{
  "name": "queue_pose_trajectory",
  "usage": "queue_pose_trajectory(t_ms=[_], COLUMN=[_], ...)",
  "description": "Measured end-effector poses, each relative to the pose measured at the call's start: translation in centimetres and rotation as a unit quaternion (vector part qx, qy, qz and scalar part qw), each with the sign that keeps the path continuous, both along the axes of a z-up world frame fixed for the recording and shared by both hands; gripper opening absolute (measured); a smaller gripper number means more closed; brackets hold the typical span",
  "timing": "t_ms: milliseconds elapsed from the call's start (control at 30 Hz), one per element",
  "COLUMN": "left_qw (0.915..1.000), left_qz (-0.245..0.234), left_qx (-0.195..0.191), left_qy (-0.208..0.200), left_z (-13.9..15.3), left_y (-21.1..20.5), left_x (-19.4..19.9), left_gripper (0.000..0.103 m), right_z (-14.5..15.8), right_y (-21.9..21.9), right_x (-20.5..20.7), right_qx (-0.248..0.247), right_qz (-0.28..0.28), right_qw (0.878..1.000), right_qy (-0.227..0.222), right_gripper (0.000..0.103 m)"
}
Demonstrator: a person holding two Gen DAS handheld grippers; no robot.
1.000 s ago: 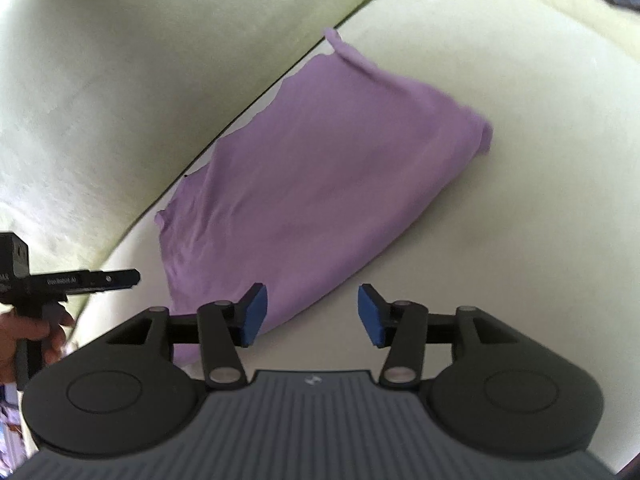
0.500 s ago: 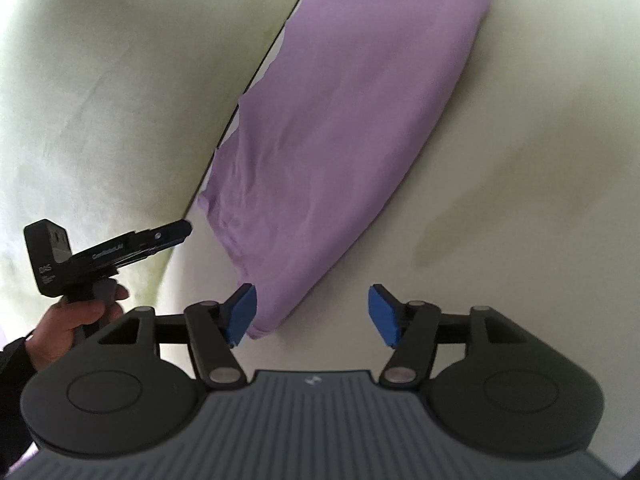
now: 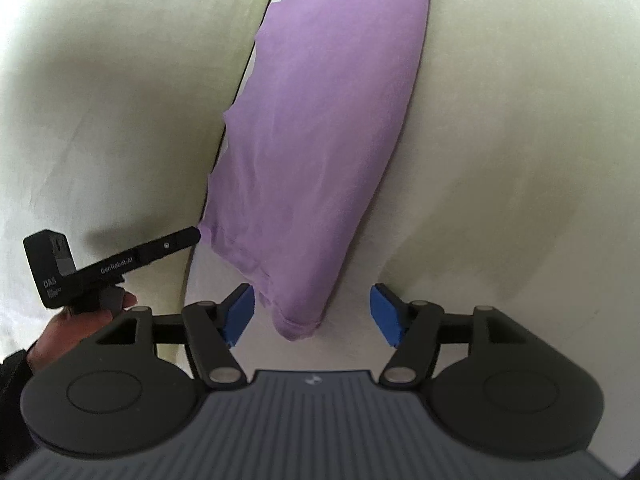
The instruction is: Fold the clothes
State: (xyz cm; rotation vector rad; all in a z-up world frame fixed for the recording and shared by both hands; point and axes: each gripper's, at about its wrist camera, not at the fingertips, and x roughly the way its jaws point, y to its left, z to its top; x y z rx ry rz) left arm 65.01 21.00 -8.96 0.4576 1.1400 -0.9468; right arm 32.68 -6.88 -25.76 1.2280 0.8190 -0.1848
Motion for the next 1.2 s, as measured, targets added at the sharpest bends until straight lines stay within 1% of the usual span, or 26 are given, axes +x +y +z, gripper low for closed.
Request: queue_pose_trajectory(t_ms=[67,267,300,333,400,467,500,633,800,833,933,1067,1200], left_qw=[0.9999,0.9997,0.9996,0.9995,0.9994,0.9993,0.9992,0.9988,0.9977,0.9972,0.9963,0.9942,0.9930], left_qz=[-0.011,-0.025,-0.027,-0.031,-0.034,-0.037,-0.038,-0.045,-0.057,-0.059,-0.069,-0.091,-0.099], left_qx=[0.003,0.004,0.004,0.005,0.004,0.002,0.003,0.005,0.007,0.006,0.004,0.012,0.016], left_qy=[-0.002,0.002,0.003,0.005,0.007,0.011,0.011,0.018,0.036,0.046,0.052,0.055,0.062], left_z=[-0.1,-0.6,-0.7,-0.8,-1.0,-1.1,-1.2,-1.5,-2.0,-2.1,-2.2,-2.6,-2.7], left_y=[-0.3,-0.9,-1.0,-1.1,-1.3,-1.5,-1.6,-1.9,-2.5,-2.7,-3.1,-3.9,-4.5], left_x=[0.1,0.5,0.6,0.6,0.6,0.8,0.9,1.2,1.6,1.9,2.1,2.0,2.0], left_gripper=[0.074,0.074,0.074,0.074,0.074,0.074,0.074,0.074,0.074,0.074,0.074,0.074,0.074], right_z=[0.2,0.0,0.0,-0.1,-0.3,-0.6,-0.7,-0.6,-0.1,0.0,-0.1,-0.7,-0.2], right_y=[-0.1,0.5,0.5,0.5,0.5,0.3,0.2,-0.5,-1.7,-2.1,-3.5,-3.2,-3.0], right_x=[-0.1,0.9,1.0,1.2,1.5,1.5,1.5,1.1,0.4,-0.1,-2.3,-3.0,-3.2], right_qx=[0.002,-0.002,-0.001,0.001,0.008,0.015,0.017,0.019,0.038,0.041,0.057,0.080,0.076], right_qz=[-0.018,-0.036,-0.037,-0.039,-0.042,-0.045,-0.044,-0.029,-0.022,-0.021,-0.024,-0.032,-0.017], right_qw=[1.000,0.999,0.999,0.999,0.999,0.999,0.999,0.999,0.999,0.999,0.998,0.996,0.997], right_qy=[0.002,0.002,0.003,0.005,0.010,0.017,0.019,0.017,0.022,0.022,0.025,0.024,0.016], right_gripper=[0.061,0.061,0.059,0.049,0.036,0.020,0.004,0.004,0.004,0.004,0.004,0.004,0.004])
